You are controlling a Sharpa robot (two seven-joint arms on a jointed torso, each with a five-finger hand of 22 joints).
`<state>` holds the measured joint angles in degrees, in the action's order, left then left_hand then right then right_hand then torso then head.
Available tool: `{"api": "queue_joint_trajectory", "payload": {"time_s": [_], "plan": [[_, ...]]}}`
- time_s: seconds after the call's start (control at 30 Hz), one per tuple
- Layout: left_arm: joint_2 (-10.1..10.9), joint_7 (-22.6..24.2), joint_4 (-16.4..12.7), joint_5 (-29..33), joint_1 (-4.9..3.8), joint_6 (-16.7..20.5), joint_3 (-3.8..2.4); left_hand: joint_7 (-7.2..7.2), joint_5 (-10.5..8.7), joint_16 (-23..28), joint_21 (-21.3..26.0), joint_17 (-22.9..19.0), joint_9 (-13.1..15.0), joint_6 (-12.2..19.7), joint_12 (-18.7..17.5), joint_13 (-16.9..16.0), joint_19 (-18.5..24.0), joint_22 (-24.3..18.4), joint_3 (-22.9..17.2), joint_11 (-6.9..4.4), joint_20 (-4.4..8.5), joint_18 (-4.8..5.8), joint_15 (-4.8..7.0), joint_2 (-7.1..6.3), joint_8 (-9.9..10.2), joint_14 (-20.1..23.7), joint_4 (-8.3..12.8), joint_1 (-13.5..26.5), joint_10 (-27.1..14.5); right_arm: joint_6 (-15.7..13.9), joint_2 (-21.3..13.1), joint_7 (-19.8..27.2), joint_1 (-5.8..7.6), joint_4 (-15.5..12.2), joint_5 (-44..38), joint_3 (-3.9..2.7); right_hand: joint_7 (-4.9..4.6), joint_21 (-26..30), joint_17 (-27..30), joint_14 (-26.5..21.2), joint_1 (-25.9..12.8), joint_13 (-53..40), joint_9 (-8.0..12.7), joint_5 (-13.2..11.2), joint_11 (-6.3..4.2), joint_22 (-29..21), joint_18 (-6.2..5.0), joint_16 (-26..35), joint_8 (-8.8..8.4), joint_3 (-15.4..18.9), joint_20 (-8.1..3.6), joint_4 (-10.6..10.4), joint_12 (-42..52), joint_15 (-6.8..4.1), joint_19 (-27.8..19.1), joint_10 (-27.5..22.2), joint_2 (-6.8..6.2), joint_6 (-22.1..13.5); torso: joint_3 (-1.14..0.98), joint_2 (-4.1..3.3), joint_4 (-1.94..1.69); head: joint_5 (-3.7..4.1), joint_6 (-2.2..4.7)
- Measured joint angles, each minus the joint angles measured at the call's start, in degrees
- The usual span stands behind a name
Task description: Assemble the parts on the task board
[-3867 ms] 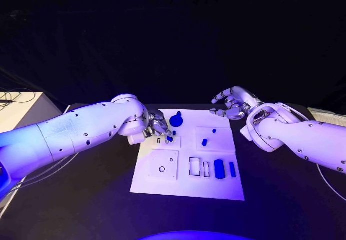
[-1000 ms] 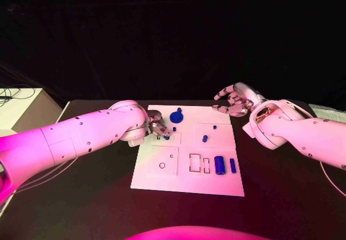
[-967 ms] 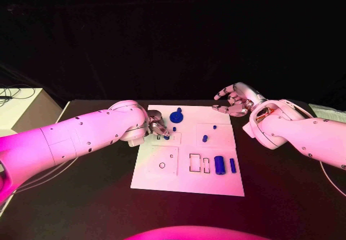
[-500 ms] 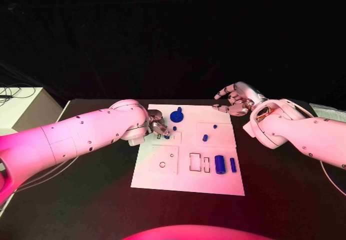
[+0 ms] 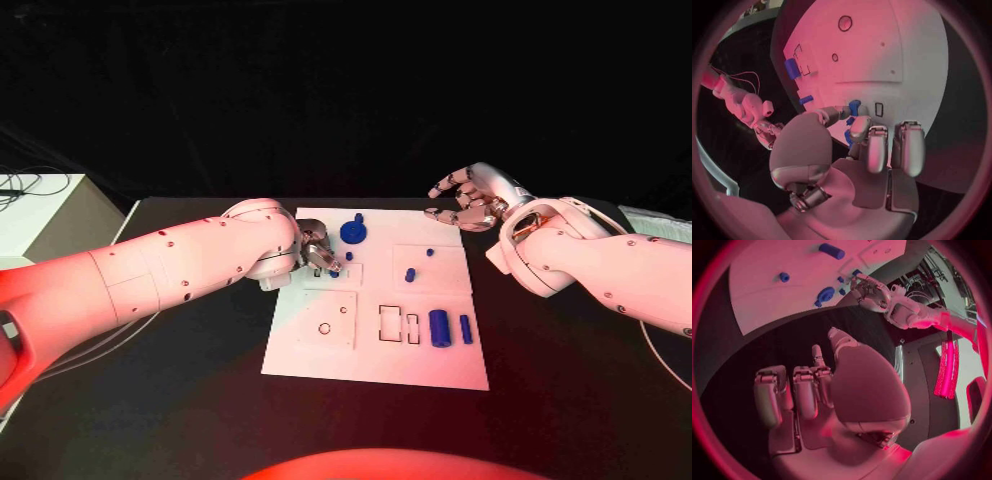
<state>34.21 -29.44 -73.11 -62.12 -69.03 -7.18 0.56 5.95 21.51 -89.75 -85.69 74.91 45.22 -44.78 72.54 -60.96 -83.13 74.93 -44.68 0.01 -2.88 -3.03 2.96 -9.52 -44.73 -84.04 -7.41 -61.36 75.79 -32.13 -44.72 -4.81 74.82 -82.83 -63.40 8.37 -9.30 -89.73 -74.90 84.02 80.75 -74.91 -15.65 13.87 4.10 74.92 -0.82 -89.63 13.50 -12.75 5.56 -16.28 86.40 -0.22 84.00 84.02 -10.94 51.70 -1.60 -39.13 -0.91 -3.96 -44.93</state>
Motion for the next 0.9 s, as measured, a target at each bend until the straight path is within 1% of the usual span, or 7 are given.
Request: {"api": "queue_joint_trajectory", "payload": {"time_s": [0.2, 0.37, 0.43, 0.5, 0.6, 0.87, 0.9], "plan": [[-0.31, 0.04, 0.33, 0.08, -0.12, 0.22, 0.38, -0.22, -0.36, 0.00, 0.00, 0.00, 0.27, -0.46, 0.00, 0.10, 0.00, 0.00, 0.12, -0.30, 0.00, 0.00, 0.20, 0.14, -0.08, 0.21, 0.12, 0.47, 0.34, 0.00, -0.01, 0.00, -0.01, -0.06, 0.00, 0.00, 0.00, 0.00, -0.05, 0.00, 0.00, -0.04, 0.05, 0.00, 0.00, 0.00, 0.00, 0.00, 0.00, 0.00, 0.00, 0.00, 0.00, 0.00, 0.00, 0.00, 0.00, 0.00, -0.01, -0.03, -0.03, 0.19, -0.08], [-0.41, 0.08, 0.46, 0.18, -0.11, 0.47, 0.55, -1.41, -0.68, 0.00, 0.00, 0.00, 1.09, -1.56, -0.28, 0.17, 0.00, -0.01, 0.64, -0.51, 0.00, 0.00, 0.43, -0.67, 0.12, 0.00, 0.64, 1.29, 0.54, 0.00, 0.00, 0.00, -0.01, -0.07, -0.01, 0.00, 0.00, 0.00, -0.05, 0.00, 0.00, -0.03, 0.05, 0.00, 0.00, 0.00, 0.00, 0.00, 0.00, 0.00, 0.00, 0.00, 0.00, 0.00, 0.00, 0.00, 0.00, 0.00, -0.01, -0.04, -0.07, 0.28, -0.13], [-0.42, 0.09, 0.47, 0.22, -0.09, 0.54, 0.58, -1.79, -0.71, 0.00, 0.00, 0.00, 1.13, -1.71, -0.28, 0.17, 0.00, -0.01, 0.79, -0.51, 0.00, 0.00, 0.43, -0.72, 0.11, 0.00, 0.79, 1.70, 0.54, 0.00, 0.02, 0.01, -0.01, -0.07, -0.01, 0.00, 0.00, 0.00, -0.04, 0.00, -0.01, -0.03, 0.05, 0.00, 0.00, -0.01, 0.00, 0.00, 0.00, 0.00, 0.00, 0.00, 0.00, 0.00, 0.00, 0.00, -0.01, 0.00, -0.01, -0.03, -0.07, 0.29, -0.14], [-0.42, 0.10, 0.49, 0.26, -0.08, 0.62, 0.60, -1.81, -0.73, 0.00, 0.00, 0.00, 1.16, -1.72, -0.44, 0.26, 0.00, -0.01, 0.97, -0.51, 0.00, 0.00, 0.43, -0.84, 0.14, 0.00, 0.97, 1.92, 0.54, 0.00, 0.03, 0.02, -0.01, -0.07, -0.01, 0.00, 0.00, 0.00, -0.04, 0.00, -0.17, -0.03, 0.05, 0.00, 0.00, -0.01, 0.00, 0.00, 0.00, 0.00, 0.00, 0.00, 0.00, 0.00, 0.00, 0.00, -0.18, 0.00, -0.01, -0.03, -0.08, 0.33, -0.18], [-0.44, 0.11, 0.55, 0.34, -0.06, 0.76, 0.65, -2.50, -1.09, 0.00, 0.00, 0.00, 1.33, -2.21, -0.49, 0.26, 0.00, -0.01, 1.51, -0.71, 0.00, 0.00, 0.75, -1.05, 0.71, 0.07, 1.51, 2.74, 0.73, 0.00, 0.04, 0.03, -0.01, -0.06, -0.01, 0.00, 0.00, 0.00, -0.04, 0.00, -0.23, -0.03, 0.05, 0.00, 0.00, -0.01, 0.00, 0.00, 0.00, 0.00, 0.00, 0.00, 0.00, 0.00, 0.00, 0.00, -0.23, 0.00, -0.01, -0.02, -0.10, 0.36, -0.19], [-0.29, 0.12, 0.58, 0.46, -0.05, 0.90, 0.68, -2.83, -1.44, 0.00, 0.00, 0.00, 0.88, -2.46, -0.70, 0.45, 0.10, -0.01, 3.28, -0.95, 0.34, -0.01, 0.82, -2.49, 2.86, 0.00, 3.24, 4.19, 0.49, -0.02, 0.04, 0.04, -0.03, -0.05, -0.01, 0.00, 0.00, 0.00, -0.04, 0.00, -0.23, -0.02, 0.05, 0.00, 0.00, -0.01, 0.00, 0.00, 0.00, 0.00, 0.00, 0.00, 0.00, 0.00, 0.00, 0.00, -0.23, 0.00, -0.01, 0.05, -0.10, 0.41, -0.15], [-0.23, 0.12, 0.54, 0.47, -0.05, 0.90, 0.68, -2.67, -1.43, 0.00, 0.00, 0.00, 0.67, -2.68, -0.84, 0.45, 0.10, -0.01, 4.15, -0.92, 0.34, 0.00, 0.82, -2.66, 3.17, 0.00, 3.07, 4.36, 0.46, -0.02, 0.03, 0.04, -0.03, -0.05, -0.01, 0.00, 0.00, 0.00, -0.04, 0.00, -0.23, -0.02, 0.05, 0.00, 0.00, -0.01, 0.00, 0.00, 0.00, 0.00, 0.00, 0.00, 0.00, 0.00, 0.00, 0.00, -0.23, 0.00, -0.01, 0.06, -0.10, 0.41, -0.14]]}}
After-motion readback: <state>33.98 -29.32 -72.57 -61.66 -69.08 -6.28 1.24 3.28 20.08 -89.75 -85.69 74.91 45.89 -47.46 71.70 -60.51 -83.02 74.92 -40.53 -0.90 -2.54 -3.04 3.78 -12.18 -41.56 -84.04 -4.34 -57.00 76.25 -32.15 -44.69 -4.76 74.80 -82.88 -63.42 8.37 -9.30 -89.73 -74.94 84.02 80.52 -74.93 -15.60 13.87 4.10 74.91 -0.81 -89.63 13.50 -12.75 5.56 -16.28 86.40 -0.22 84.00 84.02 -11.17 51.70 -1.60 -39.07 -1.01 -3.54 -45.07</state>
